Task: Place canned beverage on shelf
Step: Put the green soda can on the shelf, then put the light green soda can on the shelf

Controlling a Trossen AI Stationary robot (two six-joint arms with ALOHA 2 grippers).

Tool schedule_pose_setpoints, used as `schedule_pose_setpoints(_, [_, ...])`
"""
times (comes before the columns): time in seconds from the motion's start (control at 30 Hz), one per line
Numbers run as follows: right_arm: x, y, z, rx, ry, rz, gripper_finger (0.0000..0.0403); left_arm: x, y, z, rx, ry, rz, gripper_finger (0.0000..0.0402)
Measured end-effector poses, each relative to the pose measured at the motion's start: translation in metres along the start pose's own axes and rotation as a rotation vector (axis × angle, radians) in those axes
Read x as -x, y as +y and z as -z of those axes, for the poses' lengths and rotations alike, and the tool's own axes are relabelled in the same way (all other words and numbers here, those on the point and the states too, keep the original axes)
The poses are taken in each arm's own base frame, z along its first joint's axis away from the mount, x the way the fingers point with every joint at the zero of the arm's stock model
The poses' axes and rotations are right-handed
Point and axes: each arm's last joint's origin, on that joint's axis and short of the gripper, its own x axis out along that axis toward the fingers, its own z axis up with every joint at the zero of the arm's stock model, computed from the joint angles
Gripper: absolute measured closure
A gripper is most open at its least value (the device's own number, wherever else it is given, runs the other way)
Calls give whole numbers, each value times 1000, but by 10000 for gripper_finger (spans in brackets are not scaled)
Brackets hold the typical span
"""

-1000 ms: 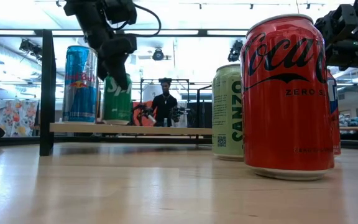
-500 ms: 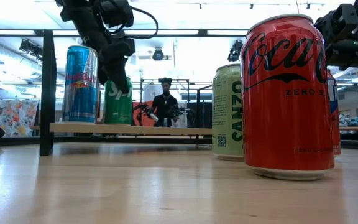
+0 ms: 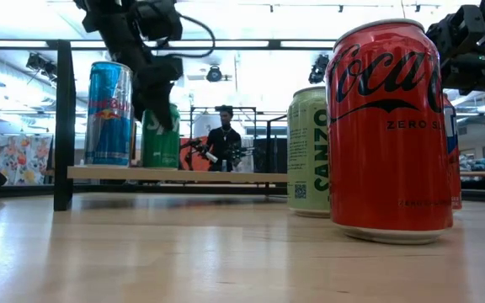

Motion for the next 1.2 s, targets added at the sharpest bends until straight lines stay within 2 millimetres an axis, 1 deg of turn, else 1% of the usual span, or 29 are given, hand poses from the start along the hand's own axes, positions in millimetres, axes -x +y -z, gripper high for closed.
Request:
schedule_pose_setpoints(0.43, [0, 0, 0, -3, 0, 0, 69, 2, -7, -1, -25, -8, 15, 27])
schedule_pose_setpoints(0.57, [0, 0, 0, -4, 0, 1, 69, 11, -7, -9, -23, -32, 21, 26])
schedule_pose_setpoints(0.9, [0, 0, 0, -2, 0, 0, 69, 42, -8, -31, -49, -61, 21, 26])
schedule_pose_setpoints(1.07, [0, 0, 0, -1, 0, 0, 69, 56, -19, -39, -116, -120, 16, 26])
schedule_pose_setpoints(1.2, [0, 0, 0, 0, 1, 0, 69, 60, -33, -37, -168, -158, -7, 26])
